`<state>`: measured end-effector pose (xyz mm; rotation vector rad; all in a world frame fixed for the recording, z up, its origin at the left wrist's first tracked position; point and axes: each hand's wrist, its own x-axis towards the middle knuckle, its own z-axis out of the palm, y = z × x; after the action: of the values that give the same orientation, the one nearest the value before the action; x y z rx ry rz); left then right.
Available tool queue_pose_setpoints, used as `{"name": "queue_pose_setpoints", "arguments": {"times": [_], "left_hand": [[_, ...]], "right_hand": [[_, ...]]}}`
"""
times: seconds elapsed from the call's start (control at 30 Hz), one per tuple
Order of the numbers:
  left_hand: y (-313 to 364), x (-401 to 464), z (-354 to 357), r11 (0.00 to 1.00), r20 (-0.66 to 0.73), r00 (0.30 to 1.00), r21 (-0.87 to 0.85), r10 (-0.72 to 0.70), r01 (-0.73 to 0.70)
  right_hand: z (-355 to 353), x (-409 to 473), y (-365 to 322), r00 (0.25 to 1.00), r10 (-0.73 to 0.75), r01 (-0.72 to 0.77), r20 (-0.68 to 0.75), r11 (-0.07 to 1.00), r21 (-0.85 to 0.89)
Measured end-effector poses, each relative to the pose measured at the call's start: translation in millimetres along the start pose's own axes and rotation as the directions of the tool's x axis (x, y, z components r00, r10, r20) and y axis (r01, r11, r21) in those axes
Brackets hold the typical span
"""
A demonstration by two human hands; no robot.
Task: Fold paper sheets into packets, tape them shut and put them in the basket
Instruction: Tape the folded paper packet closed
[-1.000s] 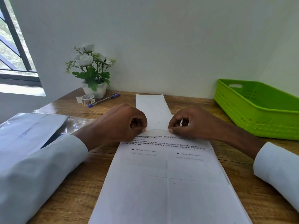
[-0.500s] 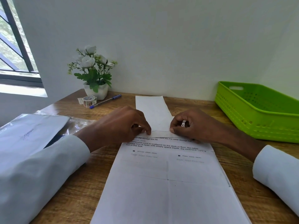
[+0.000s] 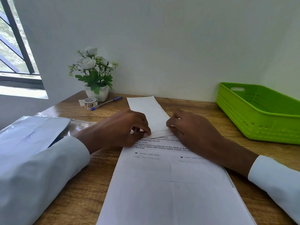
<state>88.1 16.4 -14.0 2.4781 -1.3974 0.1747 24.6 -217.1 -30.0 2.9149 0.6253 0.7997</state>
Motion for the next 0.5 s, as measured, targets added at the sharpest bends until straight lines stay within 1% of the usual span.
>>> {"name": "queue_pose_setpoints", "arguments": {"times": [0.03,0.07,0.1,0.13,0.17,0.2,0.27,0.33,0.4,0.5], "left_hand": [[0.3,-0.3,-0.2,1.000,0.006,1.000,-0.001,0.000,0.000],[0.5,0.1,-0.5,1.000,0.014,1.000,-0.001,0.000,0.000],[0.7,1.1,-0.7,1.000,0.020,1.000,-0.005,-0.004,0.004],[0.7,2.4,-0.4,1.000,0.024,1.000,-0.017,-0.017,0.018],[0.6,4.0,0.0,0.999,0.025,0.999,-0.034,-0.039,0.040],[0.6,5.9,1.0,0.996,0.018,0.998,-0.060,-0.065,0.066],[-0.7,8.9,4.1,0.986,-0.005,0.994,-0.126,-0.113,0.111],[-2.7,10.0,6.2,0.972,-0.009,0.991,-0.192,-0.137,0.132],[-4.1,10.0,5.5,0.959,0.016,0.990,-0.247,-0.140,0.139],[-5.3,10.6,3.4,0.943,0.066,0.988,-0.296,-0.142,0.156]], "right_hand": [[-1.9,-1.2,-3.2,0.998,-0.058,0.059,-0.012,0.995,0.075],[-2.8,-1.8,-6.7,0.997,-0.074,0.076,-0.021,0.981,0.176],[-2.8,-1.1,-9.7,0.999,-0.035,0.039,-0.017,0.953,0.301],[-1.8,1.0,-12.4,0.999,0.049,-0.052,0.018,0.900,0.434],[-0.9,4.4,-14.1,0.986,0.141,-0.165,0.086,0.822,0.544],[-0.1,8.6,-15.6,0.963,0.215,-0.269,0.162,0.740,0.616],[1.2,15.7,-16.8,0.913,0.293,-0.407,0.284,0.623,0.667],[-1.4,20.1,-18.5,0.881,0.315,-0.473,0.353,0.558,0.682],[-4.8,20.7,-18.0,0.862,0.307,-0.506,0.403,0.514,0.693],[-12.1,21.4,-13.8,0.831,0.301,-0.555,0.467,0.483,0.677]]}}
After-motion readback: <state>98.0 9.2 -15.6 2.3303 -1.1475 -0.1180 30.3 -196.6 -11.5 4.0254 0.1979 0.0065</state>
